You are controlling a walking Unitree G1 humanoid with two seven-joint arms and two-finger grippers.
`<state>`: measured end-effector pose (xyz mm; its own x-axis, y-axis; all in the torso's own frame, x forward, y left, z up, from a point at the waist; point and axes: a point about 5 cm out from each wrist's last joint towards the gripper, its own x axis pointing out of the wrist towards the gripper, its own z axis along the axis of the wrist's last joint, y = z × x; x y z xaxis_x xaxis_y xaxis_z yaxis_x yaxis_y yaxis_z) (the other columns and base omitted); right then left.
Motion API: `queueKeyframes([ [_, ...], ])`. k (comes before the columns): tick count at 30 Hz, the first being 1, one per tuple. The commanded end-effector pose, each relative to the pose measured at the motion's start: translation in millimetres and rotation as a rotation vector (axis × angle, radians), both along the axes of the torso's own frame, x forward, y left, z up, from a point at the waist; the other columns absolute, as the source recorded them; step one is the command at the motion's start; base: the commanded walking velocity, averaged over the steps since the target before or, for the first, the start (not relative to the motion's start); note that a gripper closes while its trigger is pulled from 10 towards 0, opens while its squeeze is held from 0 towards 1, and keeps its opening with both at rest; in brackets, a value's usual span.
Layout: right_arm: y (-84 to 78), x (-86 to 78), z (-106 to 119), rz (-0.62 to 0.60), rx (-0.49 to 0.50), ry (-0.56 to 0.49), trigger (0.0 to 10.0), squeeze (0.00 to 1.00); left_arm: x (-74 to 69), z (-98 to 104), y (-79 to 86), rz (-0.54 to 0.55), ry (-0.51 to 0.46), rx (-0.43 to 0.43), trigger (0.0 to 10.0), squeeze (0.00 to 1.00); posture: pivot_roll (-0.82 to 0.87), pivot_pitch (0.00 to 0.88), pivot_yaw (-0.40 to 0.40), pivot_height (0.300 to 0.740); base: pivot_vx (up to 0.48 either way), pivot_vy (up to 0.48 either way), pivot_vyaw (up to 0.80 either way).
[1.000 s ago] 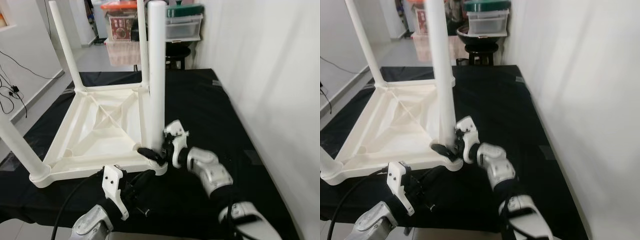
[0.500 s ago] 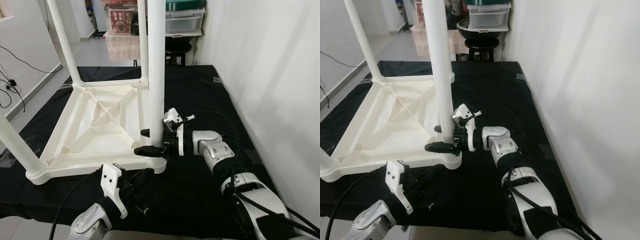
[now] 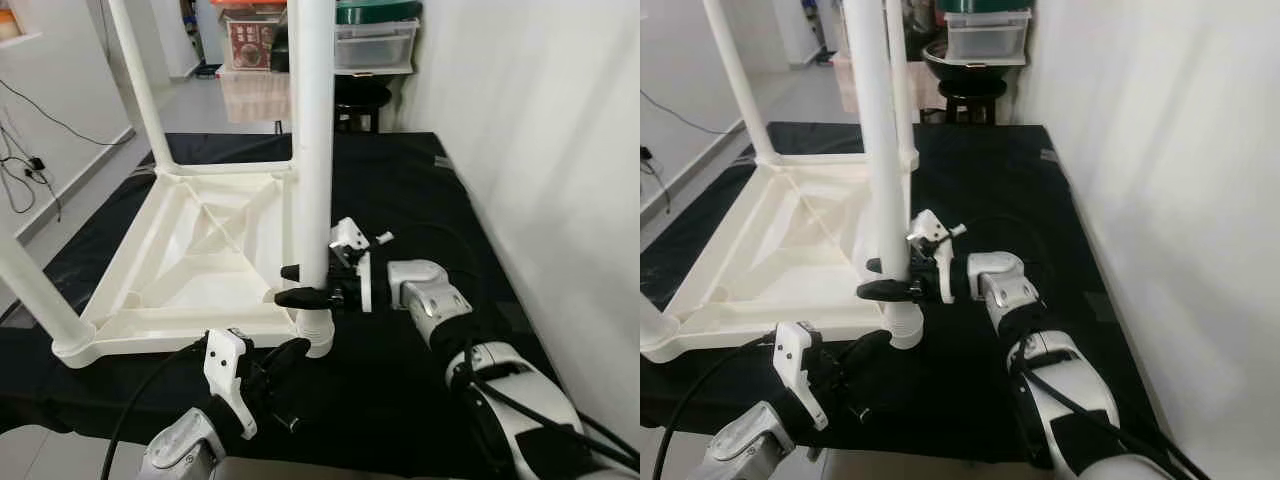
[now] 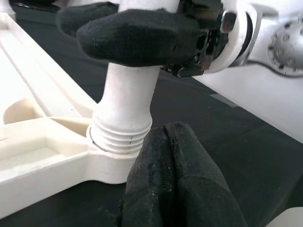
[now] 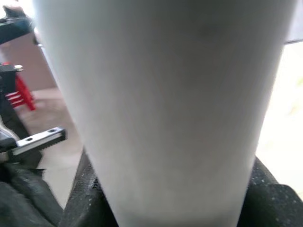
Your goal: Building children table
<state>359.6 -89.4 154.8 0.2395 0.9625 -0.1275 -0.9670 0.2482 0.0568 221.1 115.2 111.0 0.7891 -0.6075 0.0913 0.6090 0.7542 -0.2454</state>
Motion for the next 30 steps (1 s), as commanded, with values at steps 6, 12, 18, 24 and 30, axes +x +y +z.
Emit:
queueKeyframes([
  [6,12.6,-26.0,-48.4,-0.707,-0.148,-0.003,0.0,0.0,-4.6,-3.5,4.2,-0.004,0.022,0.01,10.0,0.0,-0.02,0.0,-0.002,0.74,0.0,0.0,0.0],
  [12,20.0,-24.2,-53.1,-0.643,-0.137,0.069,0.0,0.0,-3.8,-4.3,2.9,-0.02,0.029,0.005,10.0,0.0,0.0,0.0,-0.008,0.74,0.0,0.0,0.0],
  [18,26.3,-19.8,-47.9,-0.601,-0.104,0.075,10.0,0.67,-3.7,-3.9,2.5,-0.007,0.025,0.002,10.0,0.0,0.0,0.0,-0.009,0.74,0.0,0.0,0.0],
  [24,33.7,-13.1,-13.6,-0.35,0.024,0.013,10.0,0.0,-2.8,-3.0,1.2,-0.002,0.016,0.027,10.0,0.0,0.02,0.0,-0.006,0.74,0.0,0.0,0.0],
  [30,23.5,-2.5,-1.5,-0.233,0.028,-0.03,10.0,0.0,-2.8,-2.7,3.0,0.04,0.003,0.075,10.0,0.0,0.03,0.0,-0.007,0.74,0.0,0.0,0.0],
])
